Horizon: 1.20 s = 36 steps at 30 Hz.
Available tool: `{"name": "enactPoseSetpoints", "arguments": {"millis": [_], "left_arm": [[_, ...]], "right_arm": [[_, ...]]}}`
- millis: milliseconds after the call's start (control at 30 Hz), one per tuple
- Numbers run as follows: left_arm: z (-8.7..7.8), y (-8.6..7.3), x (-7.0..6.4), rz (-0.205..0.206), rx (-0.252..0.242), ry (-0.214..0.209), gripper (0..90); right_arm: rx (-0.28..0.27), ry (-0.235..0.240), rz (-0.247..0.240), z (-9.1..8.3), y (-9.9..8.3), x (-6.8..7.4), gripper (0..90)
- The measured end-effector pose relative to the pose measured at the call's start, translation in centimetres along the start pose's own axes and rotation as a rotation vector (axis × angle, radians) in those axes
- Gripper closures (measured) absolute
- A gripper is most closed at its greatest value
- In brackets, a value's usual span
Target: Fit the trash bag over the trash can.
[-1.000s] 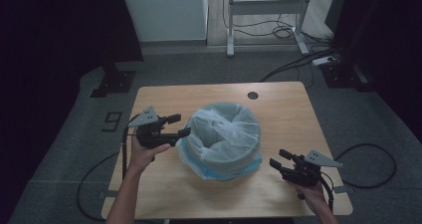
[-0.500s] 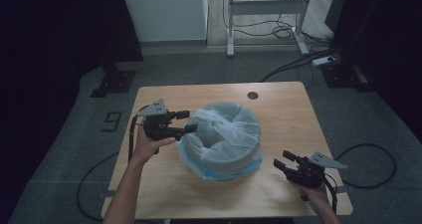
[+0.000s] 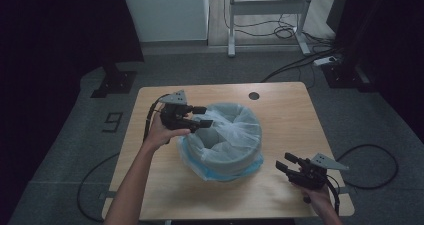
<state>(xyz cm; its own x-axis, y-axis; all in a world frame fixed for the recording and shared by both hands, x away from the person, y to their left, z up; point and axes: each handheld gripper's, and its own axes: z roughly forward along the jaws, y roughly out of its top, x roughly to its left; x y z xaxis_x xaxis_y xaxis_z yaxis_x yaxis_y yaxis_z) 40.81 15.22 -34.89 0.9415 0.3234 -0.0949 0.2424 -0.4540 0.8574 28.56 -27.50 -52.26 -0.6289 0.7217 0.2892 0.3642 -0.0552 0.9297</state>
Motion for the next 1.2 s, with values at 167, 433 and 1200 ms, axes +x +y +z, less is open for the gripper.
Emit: {"name": "enactPoseSetpoints", "arguments": {"millis": [167,433,1200], "left_arm": [[1.2,1.1,0.1,0.011,0.028,-0.044,40.6],[3.0,2.2,-0.2,0.045,0.106,-0.090,40.5],[8.5,3.7,-1.8,0.132,0.461,-0.103,49.2]], "right_arm": [[0.001,0.000,0.000,-0.1,-0.1,0.0,39.2],[-0.003,0.000,0.003,-0.4,-0.1,0.0,39.4],[0.011,0.007,-0.001,-0.1,-0.1,0.2,39.6]]}}
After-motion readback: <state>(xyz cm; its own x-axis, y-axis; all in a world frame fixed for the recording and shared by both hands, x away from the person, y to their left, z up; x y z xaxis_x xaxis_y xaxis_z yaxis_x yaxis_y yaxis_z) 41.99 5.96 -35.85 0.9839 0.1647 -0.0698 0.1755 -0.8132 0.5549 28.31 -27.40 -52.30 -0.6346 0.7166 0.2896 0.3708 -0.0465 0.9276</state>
